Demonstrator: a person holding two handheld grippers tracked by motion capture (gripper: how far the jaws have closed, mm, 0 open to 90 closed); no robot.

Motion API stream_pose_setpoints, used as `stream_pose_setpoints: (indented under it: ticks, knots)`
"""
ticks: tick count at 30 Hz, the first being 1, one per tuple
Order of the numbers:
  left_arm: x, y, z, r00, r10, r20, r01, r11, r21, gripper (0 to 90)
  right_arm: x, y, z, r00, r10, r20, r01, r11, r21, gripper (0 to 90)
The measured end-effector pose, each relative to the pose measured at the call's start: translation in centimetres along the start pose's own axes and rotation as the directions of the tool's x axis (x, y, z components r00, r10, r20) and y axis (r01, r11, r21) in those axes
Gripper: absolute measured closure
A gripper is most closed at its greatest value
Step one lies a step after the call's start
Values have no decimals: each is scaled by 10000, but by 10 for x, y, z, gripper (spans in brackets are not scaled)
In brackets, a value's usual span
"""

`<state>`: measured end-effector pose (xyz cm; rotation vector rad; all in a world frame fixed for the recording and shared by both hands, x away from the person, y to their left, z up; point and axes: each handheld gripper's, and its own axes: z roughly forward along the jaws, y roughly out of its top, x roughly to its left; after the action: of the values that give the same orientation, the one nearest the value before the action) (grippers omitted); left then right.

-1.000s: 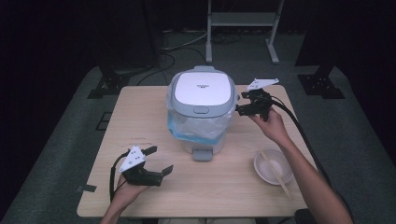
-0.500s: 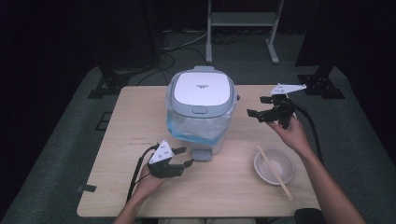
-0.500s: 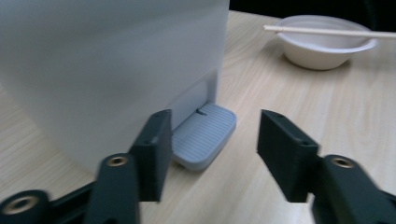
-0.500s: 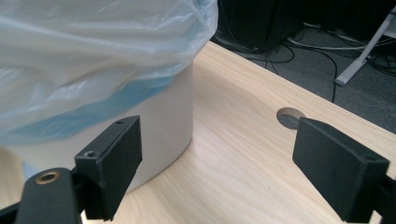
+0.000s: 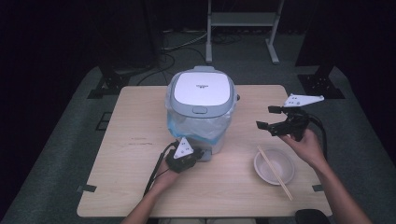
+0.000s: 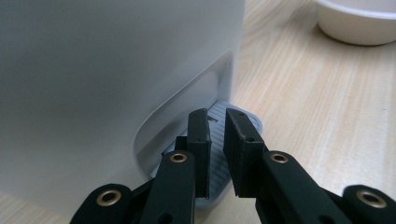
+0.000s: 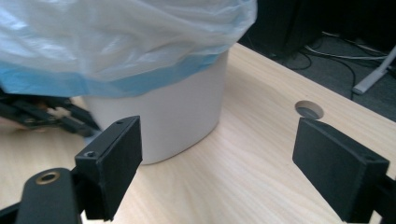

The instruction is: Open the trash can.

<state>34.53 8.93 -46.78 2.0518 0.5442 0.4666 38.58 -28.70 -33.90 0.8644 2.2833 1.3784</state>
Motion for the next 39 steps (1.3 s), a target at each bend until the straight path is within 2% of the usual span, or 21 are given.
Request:
stream_pose_setpoints:
  ticks: [1, 2, 4, 5, 6, 10, 12, 16, 20, 22, 24, 25, 26, 29, 30, 31, 32, 34, 35, 38, 39]
  knots:
    - [-2, 0, 2, 9999, -116, -14, 116, 9999, -21, 813, 1, -1, -2, 10000, -3, -55, 3, 10000, -11, 144]
    - [-5, -1, 3, 9980, -625, -18, 625, 9980, -49, 817, 3, -3, -4, 10000, -28, -82, 28, 10000, -28, 144]
    - [-4, 0, 5, 9986, -498, -165, 497, 9988, -48, 817, 6, -6, -7, 9998, -42, -174, 42, 10000, -2, 144]
    - [-5, 0, 6, 9975, -662, -248, 661, 9978, -45, 818, 7, -8, -9, 9997, -42, -222, 43, 10000, 20, 144]
    - [-3, 0, 6, 9984, -473, -294, 473, 9989, -7, 818, 8, -9, -10, 9996, -43, -270, 45, 10000, 77, 144]
    - [-7, -1, 10, 9955, -865, -388, 866, 9962, 8, 866, 13, -19, -17, 9994, 12, -343, -1, 9995, 314, 148]
    - [-11, 0, 11, 9971, -481, -596, 487, 9988, 95, 880, 14, -24, -21, 9994, 49, -351, -34, 9991, 418, 148]
    - [-7, 1, 11, 9984, -170, -531, 184, 9995, 249, 881, 18, -34, -27, 9984, 254, -501, -223, 9979, 609, 149]
    - [-8, 0, 12, 9983, -84, -574, 107, 9991, 409, 881, 23, -43, -30, 9981, 197, -587, -154, 9972, 729, 193]
    - [-10, -1, 14, 9974, -484, -543, 512, 9974, 515, 881, 25, -46, -31, 9970, 271, -719, -210, 9963, 839, 196]
    - [-11, 0, 17, 9980, -294, -560, 337, 9965, 762, 881, 27, -48, -31, 9974, 214, -695, -146, 9952, 970, 194]
    - [-8, 1, 18, 9978, 375, -540, -315, 9938, 1070, 881, 29, -49, -31, 9973, 226, -702, -155, 9949, 993, 195]
    - [-5, 2, 18, 9969, 619, -486, -554, 9907, 1242, 881, 30, -51, -31, 9972, 216, -718, -146, 9951, 974, 196]
    - [-5, 2, 20, 9986, 336, -418, -282, 9920, 1229, 883, 33, -55, -30, 9971, 233, -731, -154, 9942, 1063, 197]
    - [-2, 3, 20, 9958, 827, -396, -769, 9884, 1308, 883, 33, -57, -30, 9970, 254, -735, -172, 9937, 1111, 199]
    - [-1, 3, 20, 9954, 880, -378, -823, 9879, 1315, 883, 34, -58, -29, 9970, 270, -728, -182, 9927, 1189, 202]
    - [-3, 2, 21, 9983, 438, -391, -388, 9920, 1202, 883, 34, -60, -28, 9968, 275, -745, -179, 9918, 1265, 204]
    - [-6, 1, 21, 9990, 104, -436, -54, 9935, 1140, 883, 35, -63, -26, 9961, 377, -801, -260, 9894, 1425, 214]
    - [-6, 0, 21, 9991, 28, -423, 18, 9941, 1085, 883, 36, -64, -25, 9958, 411, -824, -287, 9889, 1461, 217]
    - [-4, 0, 20, 9986, 326, -426, -274, 9928, 1168, 883, 38, -68, -24, 9951, 452, -876, -305, 9862, 1630, 237]
    - [-6, 0, 20, 9989, 119, -463, -66, 9934, 1149, 883, 39, -69, -23, 9950, 481, -878, -325, 9847, 1713, 246]
